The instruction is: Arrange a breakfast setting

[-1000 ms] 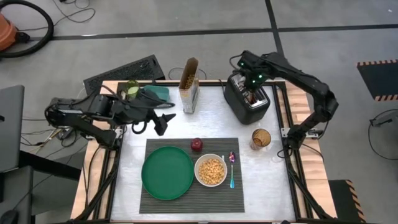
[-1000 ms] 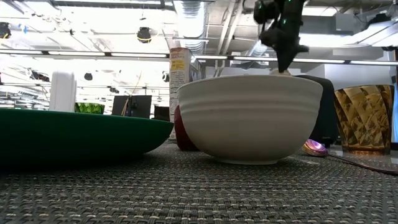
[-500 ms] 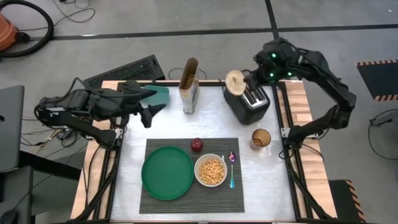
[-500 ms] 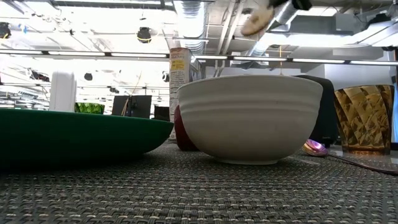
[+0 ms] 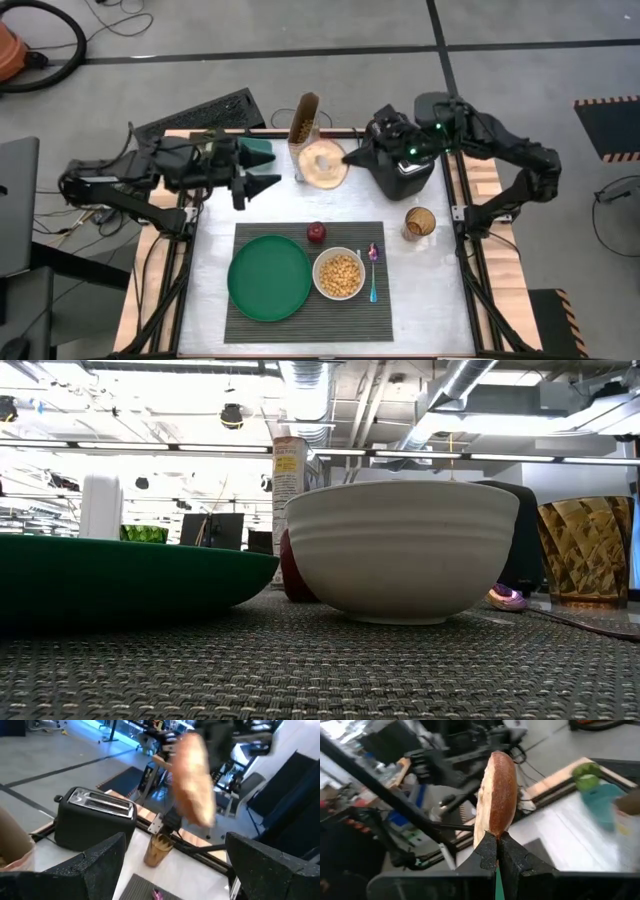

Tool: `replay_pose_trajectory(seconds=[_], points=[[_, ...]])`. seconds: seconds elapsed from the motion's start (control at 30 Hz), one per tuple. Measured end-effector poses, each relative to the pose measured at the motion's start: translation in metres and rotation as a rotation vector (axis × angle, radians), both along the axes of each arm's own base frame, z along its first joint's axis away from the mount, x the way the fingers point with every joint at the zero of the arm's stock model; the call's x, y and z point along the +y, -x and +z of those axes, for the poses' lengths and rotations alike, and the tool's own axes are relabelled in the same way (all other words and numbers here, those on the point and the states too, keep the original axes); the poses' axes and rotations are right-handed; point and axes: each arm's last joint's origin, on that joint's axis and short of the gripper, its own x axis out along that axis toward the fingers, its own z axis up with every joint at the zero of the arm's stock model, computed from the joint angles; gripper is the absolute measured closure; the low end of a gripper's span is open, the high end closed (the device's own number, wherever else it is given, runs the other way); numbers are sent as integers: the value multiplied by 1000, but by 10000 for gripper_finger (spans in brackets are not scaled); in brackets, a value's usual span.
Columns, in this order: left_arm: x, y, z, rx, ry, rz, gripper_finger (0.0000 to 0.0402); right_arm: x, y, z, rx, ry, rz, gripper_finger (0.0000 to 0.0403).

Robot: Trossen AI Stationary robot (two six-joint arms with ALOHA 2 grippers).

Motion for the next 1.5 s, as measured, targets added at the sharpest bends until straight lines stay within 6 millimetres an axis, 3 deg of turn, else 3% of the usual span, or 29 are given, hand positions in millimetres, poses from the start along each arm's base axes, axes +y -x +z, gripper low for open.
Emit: replay_pose_trajectory(seconds=[0.3,0.57,0.73,1.33,1.5], points=[[4,-16,-8,-174,65,-161,76,10,-18,-7,-2,5,47,379],[12,-23,-13,-186,107,-169,76,13,-25,-8,-25,10,76,379],[10,-38,-22,-149,118,-206,85,14,-26,-7,-30,15,78,379],[13,-45,-26,-142,123,-129,290,14,-25,-8,-23,16,92,377],[13,-45,-26,-142,123,-130,345,14,-25,-8,-22,15,97,336]])
